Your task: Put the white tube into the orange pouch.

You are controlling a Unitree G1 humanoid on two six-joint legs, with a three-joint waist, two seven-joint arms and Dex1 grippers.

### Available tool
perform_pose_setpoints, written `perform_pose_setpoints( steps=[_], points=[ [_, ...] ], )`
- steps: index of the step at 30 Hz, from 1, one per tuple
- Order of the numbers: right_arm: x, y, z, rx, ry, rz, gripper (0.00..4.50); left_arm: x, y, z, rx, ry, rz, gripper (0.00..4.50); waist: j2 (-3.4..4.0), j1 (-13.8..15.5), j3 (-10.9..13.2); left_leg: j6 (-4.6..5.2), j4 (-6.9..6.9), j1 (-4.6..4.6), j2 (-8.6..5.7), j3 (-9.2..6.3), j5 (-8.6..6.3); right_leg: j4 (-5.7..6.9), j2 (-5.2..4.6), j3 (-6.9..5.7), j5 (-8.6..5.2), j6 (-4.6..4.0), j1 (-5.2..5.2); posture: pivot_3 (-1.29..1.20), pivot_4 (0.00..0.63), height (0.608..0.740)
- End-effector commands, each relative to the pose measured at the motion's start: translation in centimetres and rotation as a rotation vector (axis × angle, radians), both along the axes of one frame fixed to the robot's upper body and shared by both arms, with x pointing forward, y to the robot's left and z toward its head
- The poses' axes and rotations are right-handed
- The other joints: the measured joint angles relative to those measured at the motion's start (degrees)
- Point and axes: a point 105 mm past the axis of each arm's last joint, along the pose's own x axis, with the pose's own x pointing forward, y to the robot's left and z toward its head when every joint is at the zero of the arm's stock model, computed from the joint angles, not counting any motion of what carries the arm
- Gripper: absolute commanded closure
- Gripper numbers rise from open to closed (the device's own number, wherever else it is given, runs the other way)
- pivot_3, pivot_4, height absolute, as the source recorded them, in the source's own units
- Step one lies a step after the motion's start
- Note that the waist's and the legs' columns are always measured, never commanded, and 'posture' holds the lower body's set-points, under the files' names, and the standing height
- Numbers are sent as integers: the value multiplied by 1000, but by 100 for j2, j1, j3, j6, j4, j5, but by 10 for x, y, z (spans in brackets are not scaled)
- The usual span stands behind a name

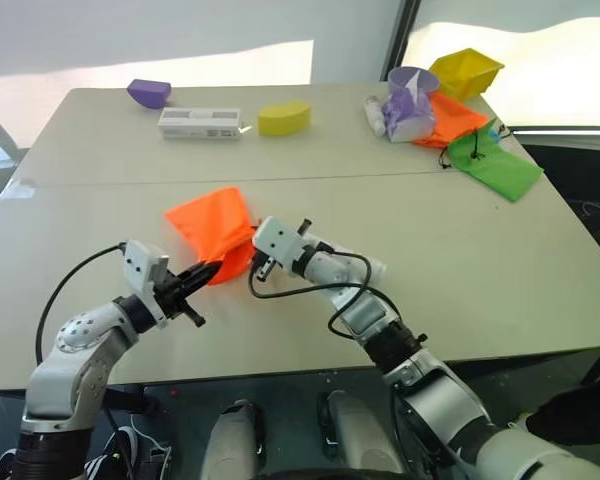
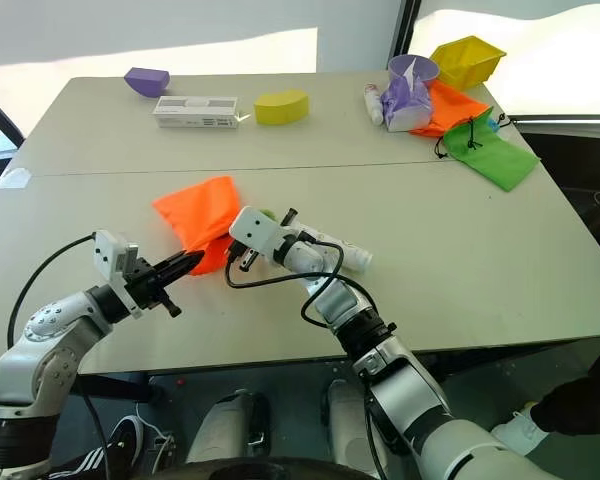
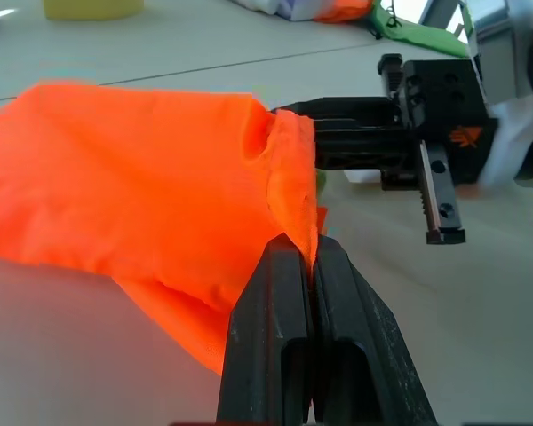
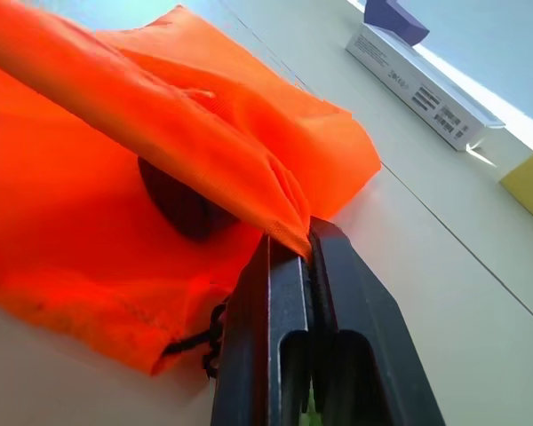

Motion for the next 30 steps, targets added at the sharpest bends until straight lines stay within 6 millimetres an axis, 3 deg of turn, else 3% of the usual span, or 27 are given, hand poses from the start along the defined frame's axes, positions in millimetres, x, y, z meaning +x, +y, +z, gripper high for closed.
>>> perform_pose_setpoints(
  steps=[1, 9, 15, 24, 25, 27, 30],
  points=[
    [8, -7, 38, 57, -92, 3, 4459, -7, -13, 12, -4, -14, -50, 4500, 0, 0, 0, 0, 0, 0, 0, 0, 0, 0, 0, 0, 0, 0, 0, 0, 150, 740],
    [22, -30, 34, -111, -151, 41, 4459, -10, -55, 10, -49, -6, -119, 4500, -1, 9, 0, 1, 0, 0, -8, 3, 0, -6, 7, 0, 0, 1, 5, 0, 150, 740],
    [19, -49, 28, -147, -166, 22, 4459, -3, -34, 8, -12, -18, -69, 4500, 1, 4, 0, 1, -3, 1, 2, -7, 1, 1, 21, 2, -1, 0, -1, 0, 150, 740],
    [19, -60, 28, -131, -154, -14, 4459, -5, -28, 14, -23, -12, -88, 4500, 0, 11, 0, 2, -1, 1, -5, 0, 1, -3, 17, 4, -1, 1, 1, 0, 150, 740],
    [14, -57, 25, -126, -128, 30, 4062, -6, -28, 14, -22, -6, -94, 4500, 0, 12, 0, 2, -1, 1, -5, 0, 1, -4, 17, 3, -1, 1, 1, 0, 150, 740],
    [6, -53, 20, -124, -92, 78, 3733, -5, -27, 14, -17, -9, -91, 4500, 1, 26, 0, 2, -1, 0, -5, 0, 1, -5, 17, 3, -1, 1, 2, 0, 150, 740],
    [-4, -52, 18, -107, -43, 118, 2284, -2, -26, 16, -20, -24, -80, 4500, 0, 20, 0, 2, -1, 0, -6, 0, 1, -5, 14, 2, -1, 1, 2, 0, 150, 740]
  ],
)
